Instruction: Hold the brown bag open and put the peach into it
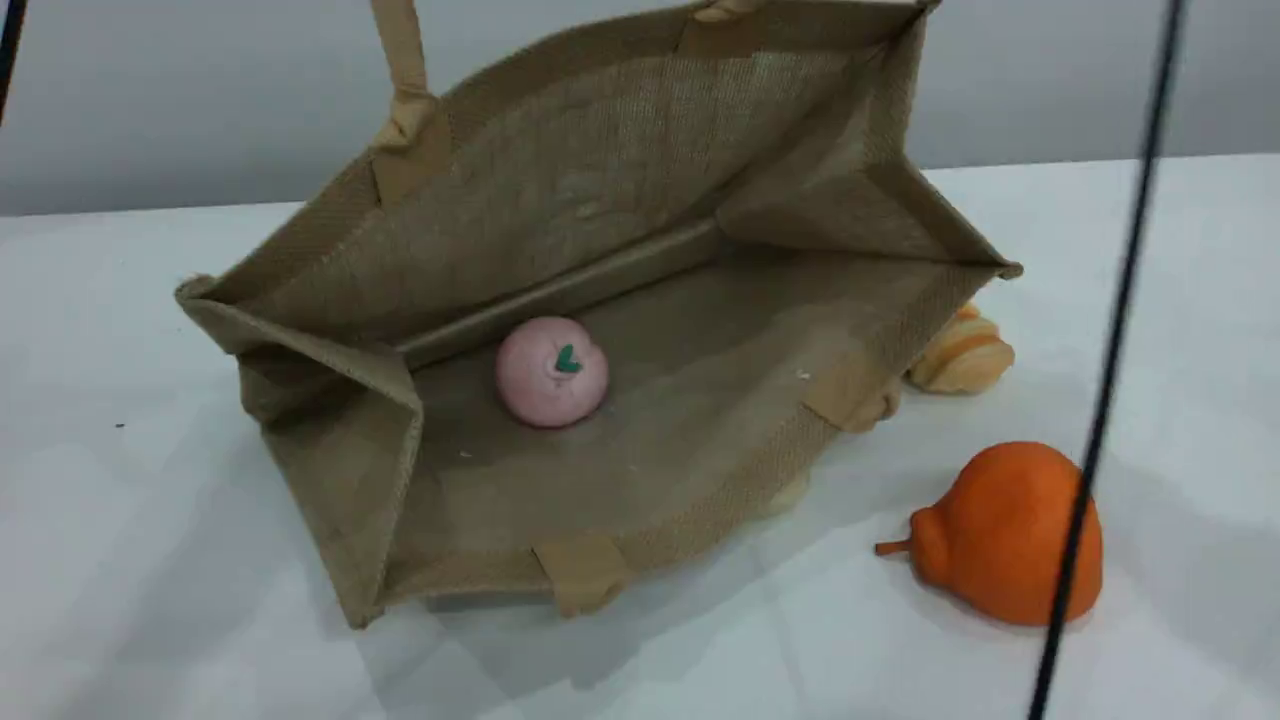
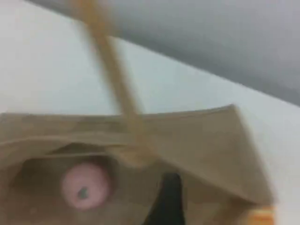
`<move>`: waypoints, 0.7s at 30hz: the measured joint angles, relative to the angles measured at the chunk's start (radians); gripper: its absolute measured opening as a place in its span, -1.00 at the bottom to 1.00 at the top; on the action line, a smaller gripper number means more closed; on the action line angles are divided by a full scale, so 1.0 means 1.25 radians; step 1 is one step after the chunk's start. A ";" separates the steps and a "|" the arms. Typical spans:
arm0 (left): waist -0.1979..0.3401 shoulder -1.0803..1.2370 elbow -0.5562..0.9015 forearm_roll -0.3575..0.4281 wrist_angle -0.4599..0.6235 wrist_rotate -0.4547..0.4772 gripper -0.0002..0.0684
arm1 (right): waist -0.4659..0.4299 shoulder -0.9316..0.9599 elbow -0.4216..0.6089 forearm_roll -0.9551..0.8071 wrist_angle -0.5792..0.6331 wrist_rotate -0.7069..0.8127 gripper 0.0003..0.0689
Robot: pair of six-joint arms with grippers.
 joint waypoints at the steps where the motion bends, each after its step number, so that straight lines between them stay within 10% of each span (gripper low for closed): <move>1: 0.000 0.000 0.000 -0.001 0.000 0.007 -0.75 | -0.023 0.000 0.000 0.000 0.000 0.000 0.72; 11: 0.000 0.000 0.000 0.000 0.000 0.008 -0.61 | -0.157 0.000 0.000 0.000 0.016 -0.001 0.72; 21: 0.000 -0.001 0.000 -0.001 -0.001 -0.027 0.36 | -0.157 -0.004 0.000 -0.008 0.031 -0.001 0.72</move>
